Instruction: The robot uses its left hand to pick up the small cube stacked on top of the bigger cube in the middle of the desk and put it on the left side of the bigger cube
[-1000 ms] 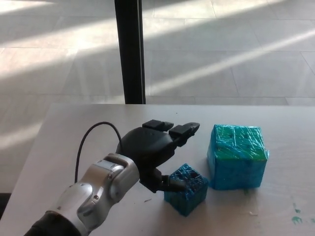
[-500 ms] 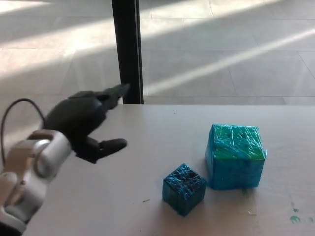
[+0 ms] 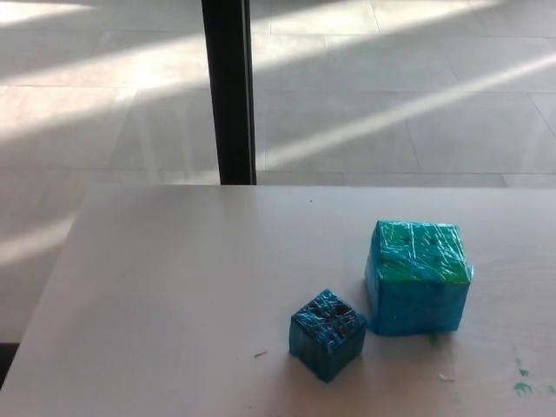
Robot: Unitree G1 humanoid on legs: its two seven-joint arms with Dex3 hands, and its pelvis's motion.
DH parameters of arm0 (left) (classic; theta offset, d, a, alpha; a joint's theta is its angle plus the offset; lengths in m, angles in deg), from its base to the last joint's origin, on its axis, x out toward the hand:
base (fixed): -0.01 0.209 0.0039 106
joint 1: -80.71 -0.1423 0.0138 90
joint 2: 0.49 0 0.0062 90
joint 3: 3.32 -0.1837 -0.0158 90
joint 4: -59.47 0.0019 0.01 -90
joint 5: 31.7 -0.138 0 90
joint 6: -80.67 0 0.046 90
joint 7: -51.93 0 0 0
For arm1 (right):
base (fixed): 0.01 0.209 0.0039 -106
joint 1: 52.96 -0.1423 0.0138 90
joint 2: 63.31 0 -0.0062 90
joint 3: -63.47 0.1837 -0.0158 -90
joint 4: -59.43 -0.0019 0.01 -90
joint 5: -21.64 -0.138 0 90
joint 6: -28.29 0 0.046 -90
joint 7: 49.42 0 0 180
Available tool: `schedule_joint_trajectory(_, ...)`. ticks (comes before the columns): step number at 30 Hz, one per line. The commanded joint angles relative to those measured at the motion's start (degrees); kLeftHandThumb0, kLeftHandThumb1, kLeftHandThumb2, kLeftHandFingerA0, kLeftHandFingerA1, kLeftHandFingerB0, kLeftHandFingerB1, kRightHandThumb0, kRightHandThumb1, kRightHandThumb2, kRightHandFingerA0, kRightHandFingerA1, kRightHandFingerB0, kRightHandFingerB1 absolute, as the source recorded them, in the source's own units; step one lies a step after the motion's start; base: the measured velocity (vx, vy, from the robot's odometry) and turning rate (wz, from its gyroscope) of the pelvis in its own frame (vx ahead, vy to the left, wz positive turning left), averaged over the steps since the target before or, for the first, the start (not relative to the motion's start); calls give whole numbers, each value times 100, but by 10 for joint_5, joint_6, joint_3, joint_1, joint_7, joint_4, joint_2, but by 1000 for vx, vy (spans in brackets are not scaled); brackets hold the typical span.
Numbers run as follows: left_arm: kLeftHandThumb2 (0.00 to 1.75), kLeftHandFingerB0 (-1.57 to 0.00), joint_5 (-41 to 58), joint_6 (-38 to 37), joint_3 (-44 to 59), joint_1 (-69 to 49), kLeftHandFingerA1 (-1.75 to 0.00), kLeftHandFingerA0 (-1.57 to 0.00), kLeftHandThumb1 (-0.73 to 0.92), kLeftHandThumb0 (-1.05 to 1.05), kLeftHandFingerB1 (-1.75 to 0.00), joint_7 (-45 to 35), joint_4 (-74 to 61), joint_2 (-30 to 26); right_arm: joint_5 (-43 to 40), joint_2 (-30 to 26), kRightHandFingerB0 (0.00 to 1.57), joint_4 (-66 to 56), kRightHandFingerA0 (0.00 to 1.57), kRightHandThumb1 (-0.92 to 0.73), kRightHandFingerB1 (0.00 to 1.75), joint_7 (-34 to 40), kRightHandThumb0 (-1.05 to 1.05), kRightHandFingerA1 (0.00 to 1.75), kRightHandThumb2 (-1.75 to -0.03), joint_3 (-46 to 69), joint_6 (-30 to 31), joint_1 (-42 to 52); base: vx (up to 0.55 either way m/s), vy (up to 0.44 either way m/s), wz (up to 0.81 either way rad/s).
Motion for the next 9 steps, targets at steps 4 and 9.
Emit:
schedule_joint_trajectory(4, 102, -6, 167, 63, 146, -43, -59, -29, 60, -86, -15, 68, 95, 78, -1, -8, 64, -6, 68, -70, 44, -1, -33, 70, -61, 3, -2, 1, 0, 0, 0)
schedule_joint_trajectory(9, 113, 0, 216, 95, 195, -46, -40, 0, 70, -92, -10, 44, 163, 110, 3, -6, 62, 10, 66, -70, 42, -1, -34, 62, -61, -1, -14, -1, 0, 0, 0)
